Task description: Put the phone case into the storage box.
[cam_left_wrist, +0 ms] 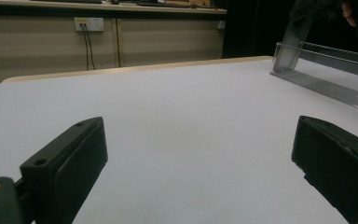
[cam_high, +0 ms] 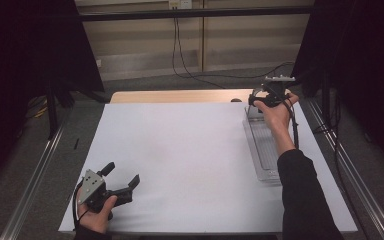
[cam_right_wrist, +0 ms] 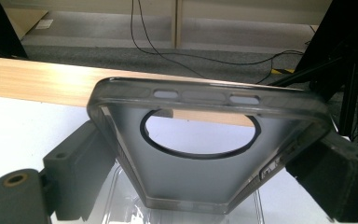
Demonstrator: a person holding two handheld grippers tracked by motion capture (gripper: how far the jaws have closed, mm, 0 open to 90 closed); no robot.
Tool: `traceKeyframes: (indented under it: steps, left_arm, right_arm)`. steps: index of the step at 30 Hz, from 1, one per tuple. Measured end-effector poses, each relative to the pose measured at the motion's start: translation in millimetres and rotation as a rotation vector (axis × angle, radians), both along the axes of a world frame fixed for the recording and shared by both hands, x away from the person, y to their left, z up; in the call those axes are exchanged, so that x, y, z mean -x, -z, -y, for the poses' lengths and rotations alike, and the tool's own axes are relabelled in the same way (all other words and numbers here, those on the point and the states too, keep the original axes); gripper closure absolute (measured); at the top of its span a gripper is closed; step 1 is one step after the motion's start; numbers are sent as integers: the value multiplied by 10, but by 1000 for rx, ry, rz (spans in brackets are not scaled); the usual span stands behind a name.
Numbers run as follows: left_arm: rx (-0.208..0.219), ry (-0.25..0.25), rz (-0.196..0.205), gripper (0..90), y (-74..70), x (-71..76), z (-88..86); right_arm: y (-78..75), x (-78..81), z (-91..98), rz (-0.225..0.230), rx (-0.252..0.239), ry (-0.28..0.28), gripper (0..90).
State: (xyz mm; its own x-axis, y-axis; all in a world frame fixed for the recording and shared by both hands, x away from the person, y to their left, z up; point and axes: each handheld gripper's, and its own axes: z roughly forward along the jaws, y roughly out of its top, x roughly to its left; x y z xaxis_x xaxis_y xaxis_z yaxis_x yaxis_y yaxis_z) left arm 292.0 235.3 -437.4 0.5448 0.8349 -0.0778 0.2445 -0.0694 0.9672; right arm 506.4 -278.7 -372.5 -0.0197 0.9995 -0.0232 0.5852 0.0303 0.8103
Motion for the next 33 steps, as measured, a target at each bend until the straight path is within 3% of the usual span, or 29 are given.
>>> traceKeyframes:
  steps: [18, 23, 27, 33]
  left_arm:
    - [1, -1, -4, 32, 6, -6, 2]
    - [3, 3, -4, 32, 6, -6, 3]
    - [3, 2, -8, 32, 11, -9, 4]
    - [3, 2, -8, 32, 12, -7, 8]
  right_arm:
    - [13, -54, 38, 18, -56, -35, 12]
    - [-14, -66, 75, 45, -108, -36, 13]
    - [-42, -76, 100, 67, -114, -36, 16]
    - [-101, -69, 113, 136, -121, -43, 7]
